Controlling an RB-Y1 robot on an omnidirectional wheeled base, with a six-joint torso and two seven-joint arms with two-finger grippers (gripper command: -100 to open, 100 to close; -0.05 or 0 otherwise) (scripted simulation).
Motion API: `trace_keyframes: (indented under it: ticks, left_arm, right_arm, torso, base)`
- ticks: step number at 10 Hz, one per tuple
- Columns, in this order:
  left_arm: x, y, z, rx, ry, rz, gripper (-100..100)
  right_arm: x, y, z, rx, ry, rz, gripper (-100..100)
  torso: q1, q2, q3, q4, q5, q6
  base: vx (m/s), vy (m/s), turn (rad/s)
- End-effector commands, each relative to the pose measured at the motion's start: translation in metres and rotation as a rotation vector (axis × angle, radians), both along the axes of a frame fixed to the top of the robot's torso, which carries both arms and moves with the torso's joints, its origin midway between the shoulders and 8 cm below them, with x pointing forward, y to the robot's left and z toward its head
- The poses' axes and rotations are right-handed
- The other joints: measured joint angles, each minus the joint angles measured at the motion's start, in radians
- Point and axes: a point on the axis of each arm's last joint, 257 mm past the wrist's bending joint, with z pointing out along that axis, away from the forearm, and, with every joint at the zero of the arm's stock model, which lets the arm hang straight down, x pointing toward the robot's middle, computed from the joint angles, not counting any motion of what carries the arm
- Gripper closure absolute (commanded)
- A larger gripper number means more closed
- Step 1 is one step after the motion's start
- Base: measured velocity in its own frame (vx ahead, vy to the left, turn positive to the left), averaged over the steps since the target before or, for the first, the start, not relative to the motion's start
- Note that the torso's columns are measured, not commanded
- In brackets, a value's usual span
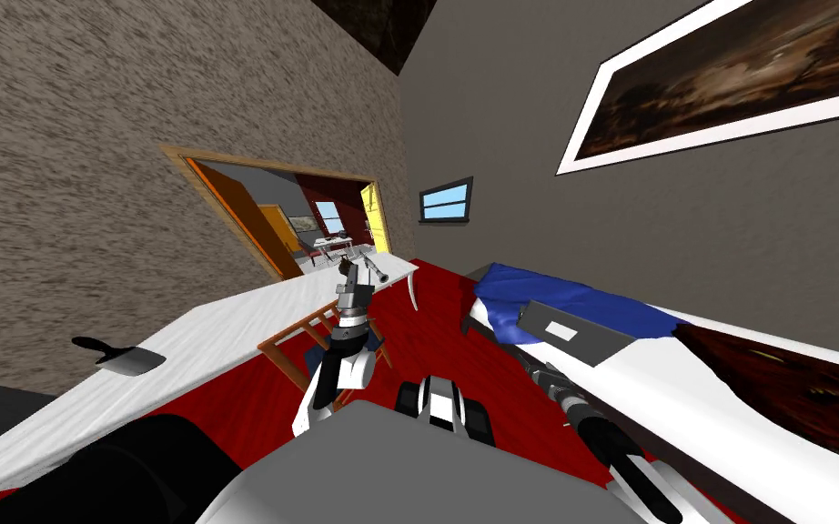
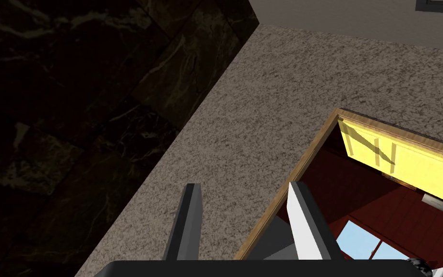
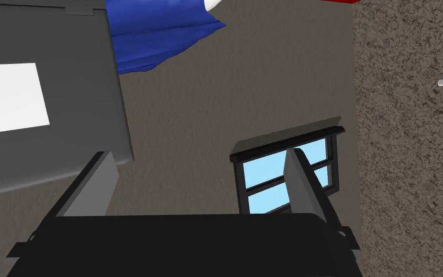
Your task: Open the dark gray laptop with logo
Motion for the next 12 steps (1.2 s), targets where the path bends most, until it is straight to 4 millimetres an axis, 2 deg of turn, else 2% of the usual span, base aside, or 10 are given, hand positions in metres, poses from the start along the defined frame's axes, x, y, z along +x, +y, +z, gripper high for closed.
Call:
trace_keyframes:
  ticks: [1, 2, 3, 4, 5, 6, 7, 8, 10, 12]
  left_arm:
    - [0.000, 0.000, 0.000, 0.000, 0.000, 0.000, 0]
    - [0.000, 0.000, 0.000, 0.000, 0.000, 0.000, 0]
    - [0.000, 0.000, 0.000, 0.000, 0.000, 0.000, 0]
    - [0.000, 0.000, 0.000, 0.000, 0.000, 0.000, 0]
    - [0.000, 0.000, 0.000, 0.000, 0.000, 0.000, 0]
    - [0.000, 0.000, 0.000, 0.000, 0.000, 0.000, 0]
    - [0.000, 0.000, 0.000, 0.000, 0.000, 0.000, 0]
    - [0.000, 0.000, 0.000, 0.000, 0.000, 0.000, 0]
    - [0.000, 0.000, 0.000, 0.000, 0.000, 0.000, 0]
    - [0.000, 0.000, 0.000, 0.000, 0.000, 0.000, 0]
  right_arm:
    - [-0.017, -0.037, -0.029, -0.133, 0.104, -0.010, -100]
    - [-0.017, -0.037, -0.029, -0.133, 0.104, -0.010, -100]
    - [-0.025, -0.058, -0.039, -0.210, 0.151, -0.008, -100]
    - [-0.028, -0.062, -0.042, -0.213, 0.161, -0.014, -100]
    - [-0.038, -0.087, -0.052, -0.293, 0.216, -0.017, -100]
    - [-0.039, -0.088, -0.053, -0.294, 0.219, -0.018, -100]
    - [-0.050, -0.115, -0.060, -0.375, 0.273, -0.023, -100]
    - [-0.051, -0.116, -0.061, -0.375, 0.275, -0.024, -100]
    - [-0.069, -0.167, -0.064, -0.531, 0.367, -0.027, -100]
    - [-0.075, -0.174, -0.068, -0.536, 0.384, -0.037, -100]
  torso:
    - [0.000, 0.000, 0.000, 0.000, 0.000, 0.001]
    - [0.001, 0.001, 0.000, 0.000, 0.000, 0.000]
    - [0.000, 0.001, 0.001, 0.000, 0.000, 0.001]
    - [0.000, 0.001, 0.000, 0.000, 0.000, 0.000]
    - [0.000, 0.001, 0.000, 0.000, 0.000, 0.001]
    - [0.000, 0.001, 0.000, 0.000, 0.000, 0.000]
    - [0.000, 0.001, 0.000, 0.000, 0.000, 0.001]
    - [0.001, 0.001, 0.000, 0.000, 0.000, 0.000]
    - [0.000, 0.000, 0.000, 0.000, 0.000, 0.000]
    - [0.000, 0.000, 0.000, 0.000, 0.000, 0.001]
  base:
    - [0.036, 0.033, 0.232]
    - [0.027, 0.022, 0.126]
    - [0.028, 0.030, 0.213]
    - [0.027, 0.015, 0.129]
    - [0.033, 0.013, 0.233]
    - [0.029, 0.010, 0.120]
    - [0.030, 0.020, 0.241]
    - [0.031, 0.013, 0.106]
    - [0.034, 0.020, 0.272]
    - [0.031, 0.011, 0.043]
